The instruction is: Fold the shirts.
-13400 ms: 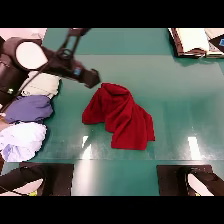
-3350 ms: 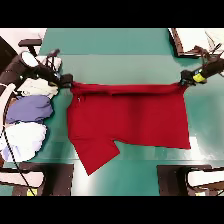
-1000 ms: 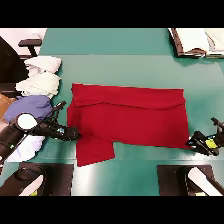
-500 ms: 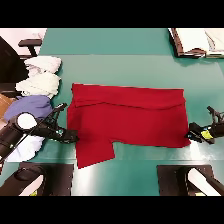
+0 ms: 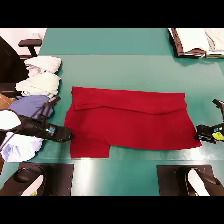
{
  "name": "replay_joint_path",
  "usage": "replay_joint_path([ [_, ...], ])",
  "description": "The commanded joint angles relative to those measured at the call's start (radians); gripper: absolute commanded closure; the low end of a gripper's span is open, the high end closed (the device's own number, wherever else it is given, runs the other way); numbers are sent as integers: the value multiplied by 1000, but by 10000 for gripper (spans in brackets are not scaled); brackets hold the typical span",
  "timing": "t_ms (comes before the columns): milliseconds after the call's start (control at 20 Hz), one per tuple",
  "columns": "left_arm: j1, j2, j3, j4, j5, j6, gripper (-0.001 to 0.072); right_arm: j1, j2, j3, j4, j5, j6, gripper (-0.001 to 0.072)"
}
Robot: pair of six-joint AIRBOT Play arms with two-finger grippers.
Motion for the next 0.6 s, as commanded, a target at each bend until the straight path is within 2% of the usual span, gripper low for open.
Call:
replay_joint_path([
  [0,0,16,135,101,41,-27,680,7,12,9,-10,0,4,698],
  [150,0,-97,231,262,100,-24,679,7,-111,85,86,-79,4,698],
  [400,0,-421,354,268,338,35,678,11,-389,318,201,-182,-3,699],
  [550,0,-607,438,266,468,49,677,35,-541,433,207,-202,-3,698],
])
